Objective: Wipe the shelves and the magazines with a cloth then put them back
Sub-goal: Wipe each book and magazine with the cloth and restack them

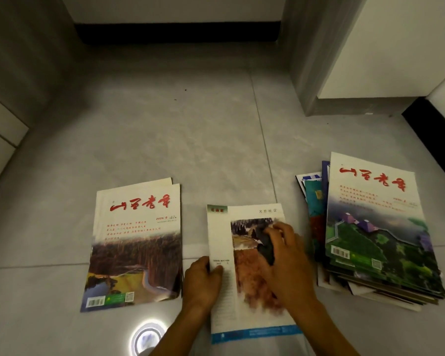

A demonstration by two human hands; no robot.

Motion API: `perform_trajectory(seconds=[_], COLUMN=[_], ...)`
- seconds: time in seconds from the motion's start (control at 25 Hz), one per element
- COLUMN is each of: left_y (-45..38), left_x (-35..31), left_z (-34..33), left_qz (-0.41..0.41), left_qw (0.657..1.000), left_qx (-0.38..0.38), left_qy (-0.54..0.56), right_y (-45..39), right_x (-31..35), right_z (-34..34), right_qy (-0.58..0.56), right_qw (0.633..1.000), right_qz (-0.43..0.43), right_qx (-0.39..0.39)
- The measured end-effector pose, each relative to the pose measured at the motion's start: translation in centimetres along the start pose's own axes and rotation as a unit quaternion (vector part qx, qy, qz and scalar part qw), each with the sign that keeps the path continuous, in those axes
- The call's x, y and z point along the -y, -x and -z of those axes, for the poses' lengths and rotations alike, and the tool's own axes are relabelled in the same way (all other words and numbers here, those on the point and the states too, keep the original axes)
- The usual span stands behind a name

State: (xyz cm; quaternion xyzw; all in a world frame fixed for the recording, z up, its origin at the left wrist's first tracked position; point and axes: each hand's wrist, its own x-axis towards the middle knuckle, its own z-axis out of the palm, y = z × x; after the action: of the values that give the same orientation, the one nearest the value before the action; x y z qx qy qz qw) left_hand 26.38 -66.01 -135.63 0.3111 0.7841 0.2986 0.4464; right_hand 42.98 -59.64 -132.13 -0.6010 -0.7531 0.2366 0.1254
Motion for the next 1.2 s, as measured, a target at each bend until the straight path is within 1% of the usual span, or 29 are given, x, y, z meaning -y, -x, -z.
perform_trajectory(seconds=[0.04,0.08,0.12,0.2,0.24,0.28,0.32,0.36,0.44,0.48,0.52,0.56,0.6,0.64,0.68,0.72,0.76,0.8,0.84,0.88,0.92,0.96,1.0,1.04,1.08,1.12,1.16,1.2], left_y=[-0.4,-0.9,-1.3,-2.2,-2.6,-2.7,-2.8,-3.0,-3.3,-3.4,-3.4,-3.3,-3.3,-3.3,-3.3,-3.3,-3.2,-3.1,-2.9,-2.8,-2.6,-2.6,-2.7,-2.8,-2.8,-2.9,-2.8,-2.6], left_x=[0.3,0.5,0.7,1.1,1.6,1.7,1.7,1.7,1.7,1.7,1.9,1.9,1.9,2.0,2.2,2.4,2.5,2.7,2.7,2.6,2.6,2.6,2.7,2.8,2.9,3.1,3.2,3.1], left_z=[0.3,0.7,1.1,1.7,1.7,1.7,1.7,1.8,1.8,1.7,1.6,1.5,1.5,1.5,1.5,1.5,1.5,1.5,1.5,1.5,1.4,1.5,1.5,1.6,1.6,1.6,1.5,1.4], left_qz=[-0.015,-0.030,-0.034,-0.035,-0.032,-0.029,-0.026,-0.023,-0.016,-0.015,-0.015,-0.021,-0.028,-0.028,-0.028,-0.030,-0.033,-0.038,-0.042,-0.046,-0.050,-0.057,-0.063,-0.064,-0.065,-0.065,-0.065,-0.065], left_qw=[0.999,0.997,0.995,0.992,0.992,0.992,0.991,0.990,0.989,0.990,0.990,0.990,0.991,0.991,0.992,0.992,0.993,0.993,0.993,0.994,0.993,0.993,0.993,0.993,0.993,0.993,0.993,0.993], left_qx=[-0.002,0.002,0.015,0.034,0.049,0.070,0.086,0.095,0.093,0.088,0.082,0.073,0.066,0.067,0.075,0.081,0.081,0.075,0.071,0.071,0.075,0.079,0.080,0.082,0.084,0.084,0.083,0.080], left_qy=[-0.044,-0.075,-0.097,-0.117,-0.110,-0.100,-0.098,-0.101,-0.111,-0.113,-0.114,-0.116,-0.117,-0.112,-0.099,-0.090,-0.084,-0.082,-0.080,-0.076,-0.071,-0.068,-0.065,-0.060,-0.054,-0.053,-0.054,-0.057], right_y=[0.6,1.5,2.7,4.9,5.0,4.3,2.8,1.2,-0.2,-0.2,0.3,1.2,1.2,0.3,-1.4,-3.1,-4.7,-5.5,-5.6,-5.5,-4.6,-3.5,-3.4,-4.0,-5.3,-6.5,-7.3,-7.3], right_x=[-0.6,-1.0,-0.7,-0.3,-1.0,-2.4,-3.7,-4.8,-5.0,-4.0,-2.3,-0.8,-0.6,-1.3,-2.6,-4.2,-5.3,-5.3,-4.1,-2.2,-0.2,1.1,0.9,0.4,-1.0,-2.7,-2.8,-2.1], right_z=[-1.6,-3.4,-5.0,-7.3,-7.7,-7.0,-5.9,-4.7,-4.1,-4.9,-5.9,-6.7,-7.3,-6.9,-6.3,-6.0,-5.3,-5.1,-5.5,-6.3,-7.1,-7.8,-8.0,-7.0,-6.3,-5.9,-5.4,-5.6], right_qy=[0.054,0.083,0.102,0.101,0.125,0.140,0.110,0.083,0.013,0.007,0.028,0.039,0.067,0.078,0.075,0.043,-0.003,-0.039,-0.032,-0.003,0.013,0.026,0.025,-0.002,-0.026,-0.048,-0.068,-0.050], right_qw=[0.997,0.993,0.990,0.977,0.963,0.959,0.973,0.989,0.999,0.999,0.999,0.994,0.980,0.969,0.975,0.990,1.000,0.994,0.988,0.994,1.000,0.994,0.980,0.976,0.986,0.996,0.997,0.994], right_qz=[-0.026,-0.029,0.011,0.147,0.214,0.228,0.181,0.102,-0.036,-0.035,0.008,0.099,0.188,0.228,0.202,0.131,0.014,-0.090,-0.129,-0.096,-0.013,0.099,0.192,0.207,0.156,0.068,-0.030,-0.058], right_qx=[0.047,0.081,0.099,0.119,0.102,0.091,0.090,0.073,0.030,-0.009,-0.022,0.001,0.023,0.044,0.045,0.027,-0.011,-0.052,-0.073,-0.057,-0.006,0.031,0.053,0.070,0.057,0.015,-0.034,-0.073])
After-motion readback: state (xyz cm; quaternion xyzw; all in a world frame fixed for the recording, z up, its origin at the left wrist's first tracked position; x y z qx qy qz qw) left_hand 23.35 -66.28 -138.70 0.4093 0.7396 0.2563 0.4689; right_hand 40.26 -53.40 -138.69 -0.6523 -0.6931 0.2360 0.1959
